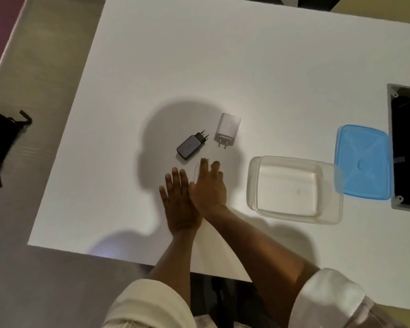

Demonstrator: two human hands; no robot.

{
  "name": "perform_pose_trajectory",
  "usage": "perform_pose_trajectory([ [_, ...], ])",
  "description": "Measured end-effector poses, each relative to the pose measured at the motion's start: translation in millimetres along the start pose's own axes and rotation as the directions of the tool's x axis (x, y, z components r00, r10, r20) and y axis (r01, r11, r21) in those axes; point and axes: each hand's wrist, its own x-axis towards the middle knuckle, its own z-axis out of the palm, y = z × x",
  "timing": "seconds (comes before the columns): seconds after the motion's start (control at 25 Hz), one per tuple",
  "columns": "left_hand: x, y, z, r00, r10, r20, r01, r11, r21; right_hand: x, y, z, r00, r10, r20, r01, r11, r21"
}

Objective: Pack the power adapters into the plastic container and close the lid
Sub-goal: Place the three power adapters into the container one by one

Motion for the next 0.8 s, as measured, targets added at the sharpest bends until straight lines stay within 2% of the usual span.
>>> perform_pose_trajectory([
  [0.16,-2.2,2.3,-0.6,0.999,-0.02,-0.038,0.018,0.999,-0.05,-0.4,6.6,-15.6,0.997,-0.061,0.056,0.059,0.997,0.042],
  [0.36,0.3,-0.6,4.7,0.999,-0.029,-0.024,0.029,1.0,0.002,-27.0,12.8,-46.6,0.981,-0.178,-0.074,0.188,0.969,0.162],
  [0.52,2.6,-0.1,7.7,0.998,-0.049,-0.04,0.047,0.997,-0.062,-53.5,36.2,-84.7,0.961,-0.235,-0.148,0.261,0.944,0.2],
  [0.64,2.2,-0.9,8.5,0.996,-0.05,-0.067,0.043,0.994,-0.103,-64.4,64.6,-114.2,0.964,-0.201,-0.171,0.228,0.961,0.154],
  [0.8,1.7,-0.4,6.6,0.997,-0.053,-0.056,0.046,0.991,-0.126,-62.8,104.7,-142.1,0.972,-0.147,-0.184,0.181,0.967,0.181],
])
